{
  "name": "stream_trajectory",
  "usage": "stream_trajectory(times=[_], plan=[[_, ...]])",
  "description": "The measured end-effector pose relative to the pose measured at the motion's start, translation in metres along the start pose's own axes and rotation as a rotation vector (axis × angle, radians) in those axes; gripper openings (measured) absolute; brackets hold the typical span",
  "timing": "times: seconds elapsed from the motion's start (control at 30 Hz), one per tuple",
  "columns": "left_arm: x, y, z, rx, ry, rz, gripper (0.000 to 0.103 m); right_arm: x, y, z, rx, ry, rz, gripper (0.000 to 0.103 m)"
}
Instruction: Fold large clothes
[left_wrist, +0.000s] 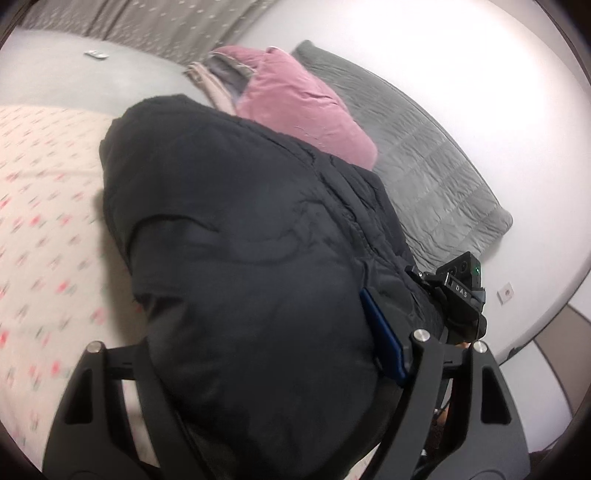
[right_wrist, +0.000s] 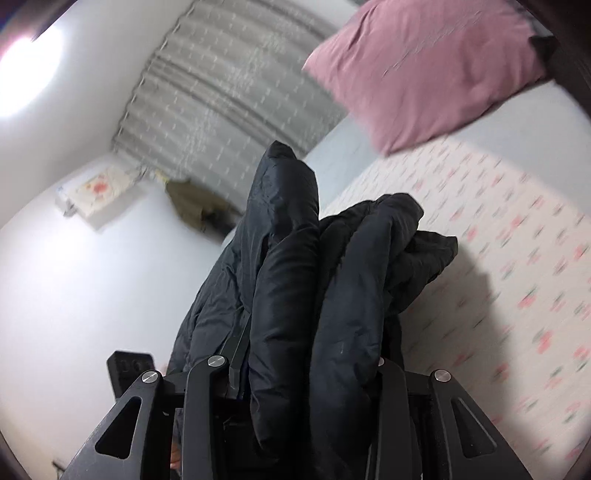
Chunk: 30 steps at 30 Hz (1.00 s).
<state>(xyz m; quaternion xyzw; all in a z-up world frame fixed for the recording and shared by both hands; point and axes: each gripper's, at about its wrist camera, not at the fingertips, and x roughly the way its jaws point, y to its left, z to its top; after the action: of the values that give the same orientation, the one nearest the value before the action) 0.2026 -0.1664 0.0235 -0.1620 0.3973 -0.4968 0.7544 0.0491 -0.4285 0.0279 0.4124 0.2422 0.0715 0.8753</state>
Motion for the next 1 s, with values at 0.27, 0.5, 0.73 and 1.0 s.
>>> stream_trajectory(times=[0.27,0.5,0.73,1.0], plan=[[0.057,0.047,-0.03,-0.033,0.17,0.106,0.099,0.022,-0.086,0.001,0.151,0.079,-0.307,0.077],[0.026,0.027,-0.028,-0.029,0.197,0.254,0.099,-0.001,-0.068,0.006,0.105,0.052,-0.395,0.079],[-0.032,-0.005,-0.054,0.068,0.186,0.481,0.101,-0.022,0.015,-0.008,-0.115,0.016,-0.65,0.084],[-0.078,-0.042,-0.089,0.043,0.187,0.646,0.101,-0.032,0.083,-0.053,-0.274,0.089,-0.782,0.087]])
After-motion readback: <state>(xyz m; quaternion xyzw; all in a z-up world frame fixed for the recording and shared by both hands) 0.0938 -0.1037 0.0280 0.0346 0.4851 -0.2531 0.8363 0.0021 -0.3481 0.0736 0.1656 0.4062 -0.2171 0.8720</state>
